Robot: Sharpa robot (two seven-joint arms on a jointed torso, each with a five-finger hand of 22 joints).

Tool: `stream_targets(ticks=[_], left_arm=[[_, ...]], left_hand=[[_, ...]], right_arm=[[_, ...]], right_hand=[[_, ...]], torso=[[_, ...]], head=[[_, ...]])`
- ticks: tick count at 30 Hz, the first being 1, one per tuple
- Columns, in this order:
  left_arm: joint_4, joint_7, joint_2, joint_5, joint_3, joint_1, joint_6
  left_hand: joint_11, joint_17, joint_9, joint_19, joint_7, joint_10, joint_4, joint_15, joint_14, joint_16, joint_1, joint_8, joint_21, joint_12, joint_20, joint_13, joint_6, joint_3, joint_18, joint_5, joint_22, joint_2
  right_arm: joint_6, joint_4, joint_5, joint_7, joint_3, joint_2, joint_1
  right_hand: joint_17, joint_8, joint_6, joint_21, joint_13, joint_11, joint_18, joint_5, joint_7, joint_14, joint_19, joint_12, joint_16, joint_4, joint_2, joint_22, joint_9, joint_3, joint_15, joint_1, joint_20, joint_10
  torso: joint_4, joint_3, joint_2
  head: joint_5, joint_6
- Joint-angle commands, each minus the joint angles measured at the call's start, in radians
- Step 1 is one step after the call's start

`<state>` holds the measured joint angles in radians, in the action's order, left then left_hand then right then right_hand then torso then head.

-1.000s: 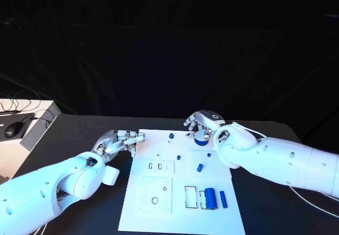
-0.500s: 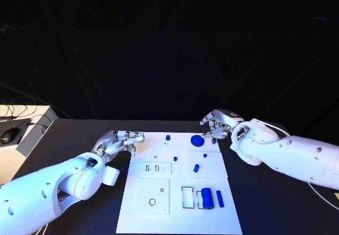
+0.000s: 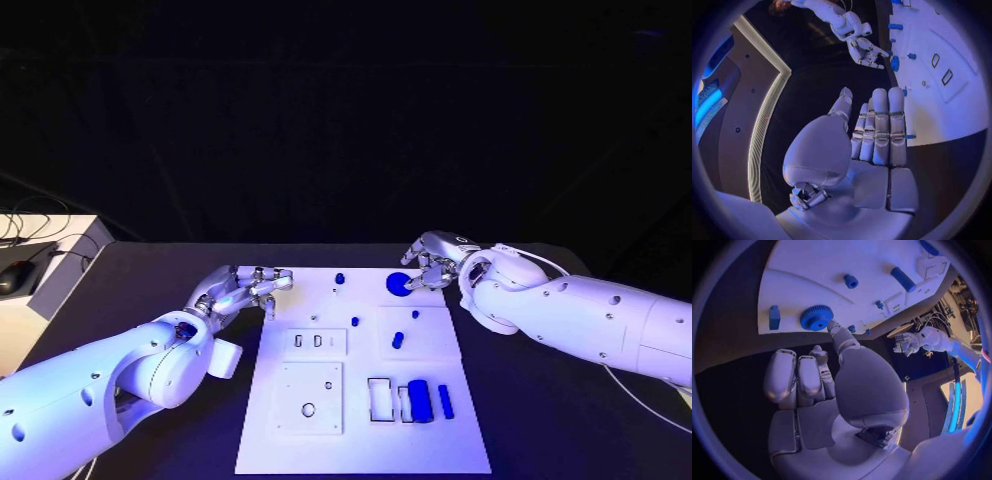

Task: Assemble the parts on the task board

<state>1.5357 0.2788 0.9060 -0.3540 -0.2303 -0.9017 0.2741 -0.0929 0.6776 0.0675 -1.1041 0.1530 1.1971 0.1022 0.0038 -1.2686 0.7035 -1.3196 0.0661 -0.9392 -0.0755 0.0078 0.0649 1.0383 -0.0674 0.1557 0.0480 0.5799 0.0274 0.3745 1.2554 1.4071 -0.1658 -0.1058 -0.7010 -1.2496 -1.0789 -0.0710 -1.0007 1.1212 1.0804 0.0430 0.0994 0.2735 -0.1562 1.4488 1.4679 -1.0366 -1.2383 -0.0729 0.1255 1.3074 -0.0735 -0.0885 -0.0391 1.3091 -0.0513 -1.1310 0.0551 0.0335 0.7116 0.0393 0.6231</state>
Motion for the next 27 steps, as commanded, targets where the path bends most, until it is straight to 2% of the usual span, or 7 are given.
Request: stream_targets(ticks=[1, 7, 12, 16, 21, 27], left_arm=[[0.006, 0.018, -0.001, -0.001, -0.001, 0.001, -0.020], [0.009, 0.017, 0.003, -0.001, -0.001, 0.001, -0.019], [0.011, 0.016, 0.005, -0.001, -0.001, 0.001, -0.017], [0.011, 0.016, 0.006, -0.001, -0.001, 0.001, -0.016], [0.011, 0.014, 0.006, -0.001, -0.001, 0.001, -0.015], [0.009, 0.012, 0.006, -0.001, -0.001, 0.001, -0.015]], left_hand=[[0.000, -0.001, 0.000, -0.001, -0.002, -0.005, 0.004, 0.008, 0.001, -0.003, -0.001, 0.004, 0.006, 0.002, 0.004, -0.001, -0.004, 0.000, 0.031, 0.001, 0.001, -0.001], [0.000, -0.001, 0.000, -0.001, -0.002, -0.005, 0.004, 0.008, 0.001, -0.003, -0.001, 0.004, 0.006, 0.002, 0.004, -0.001, -0.004, 0.000, 0.031, 0.001, 0.001, -0.001], [0.000, 0.000, 0.001, -0.001, -0.001, -0.006, 0.003, 0.008, 0.002, -0.001, 0.000, 0.004, 0.006, 0.001, 0.004, -0.001, -0.005, 0.001, 0.031, 0.001, 0.002, -0.001], [0.000, 0.000, 0.001, -0.001, -0.001, -0.006, 0.003, 0.008, 0.002, -0.001, 0.000, 0.004, 0.006, 0.001, 0.004, -0.001, -0.005, 0.001, 0.031, 0.001, 0.002, -0.001], [0.000, 0.000, 0.001, -0.001, -0.001, -0.006, 0.003, 0.008, 0.002, -0.001, 0.000, 0.004, 0.006, 0.001, 0.004, -0.001, -0.005, 0.001, 0.031, 0.001, 0.002, -0.001], [0.000, 0.000, 0.001, -0.001, -0.001, -0.006, 0.003, 0.008, 0.002, -0.001, 0.000, 0.004, 0.006, 0.001, 0.004, -0.001, -0.005, 0.001, 0.031, 0.001, 0.002, -0.001]], right_arm=[[-0.032, -0.026, 0.005, -0.005, 0.000, 0.020, 0.006], [-0.032, -0.062, 0.008, -0.006, 0.000, 0.048, 0.015], [-0.036, -0.076, 0.010, -0.008, 0.000, 0.058, 0.017], [-0.036, -0.086, 0.013, -0.009, 0.000, 0.064, 0.019], [-0.037, -0.095, 0.014, -0.010, 0.000, 0.066, 0.019], [-0.044, -0.097, 0.012, -0.009, 0.000, 0.063, 0.019]], right_hand=[[-0.003, 0.004, 0.014, 0.008, 0.002, 0.003, -0.007, 0.004, -0.003, -0.001, 0.064, -0.005, -0.007, 0.011, 0.001, 0.161, 0.001, -0.003, 0.009, -0.006, 0.008, -0.009], [-0.006, 0.004, 0.015, 0.011, 0.002, 0.003, -0.007, 0.004, -0.003, -0.001, 0.064, -0.004, -0.009, 0.012, -0.001, 0.162, 0.001, -0.006, 0.009, -0.004, 0.009, -0.007], [-0.005, 0.004, 0.014, 0.012, 0.002, 0.003, -0.007, 0.005, -0.003, -0.001, 0.064, -0.003, -0.009, 0.012, -0.002, 0.162, 0.000, -0.006, 0.010, -0.005, 0.009, -0.007], [-0.006, 0.004, 0.013, 0.012, 0.002, 0.003, -0.007, 0.005, -0.003, -0.002, 0.063, -0.003, -0.009, 0.013, -0.003, 0.162, 0.000, -0.006, 0.009, -0.006, 0.009, -0.008], [-0.007, 0.004, 0.008, 0.014, 0.000, 0.002, -0.007, 0.023, -0.002, -0.002, 0.063, 0.001, -0.009, 0.010, -0.013, 0.162, 0.000, -0.006, 0.009, -0.007, 0.009, -0.007], [-0.011, 0.004, 0.002, 0.018, 0.000, 0.001, -0.008, 0.025, -0.001, -0.001, 0.062, 0.005, -0.009, -0.016, -0.035, 0.162, 0.001, -0.008, 0.008, -0.014, 0.008, -0.009]], torso=[[0.0031, 0.0016, 0.002], [0.0078, 0.0019, 0.005], [0.0081, 0.0036, 0.006], [0.0073, 0.0014, 0.006], [0.0082, 0.0019, 0.004], [0.0079, 0.0014, 0.004]], head=[[0.003, 0.005], [0.006, 0.007], [0.008, 0.007], [0.006, 0.010], [0.005, 0.015], [0.004, 0.016]])
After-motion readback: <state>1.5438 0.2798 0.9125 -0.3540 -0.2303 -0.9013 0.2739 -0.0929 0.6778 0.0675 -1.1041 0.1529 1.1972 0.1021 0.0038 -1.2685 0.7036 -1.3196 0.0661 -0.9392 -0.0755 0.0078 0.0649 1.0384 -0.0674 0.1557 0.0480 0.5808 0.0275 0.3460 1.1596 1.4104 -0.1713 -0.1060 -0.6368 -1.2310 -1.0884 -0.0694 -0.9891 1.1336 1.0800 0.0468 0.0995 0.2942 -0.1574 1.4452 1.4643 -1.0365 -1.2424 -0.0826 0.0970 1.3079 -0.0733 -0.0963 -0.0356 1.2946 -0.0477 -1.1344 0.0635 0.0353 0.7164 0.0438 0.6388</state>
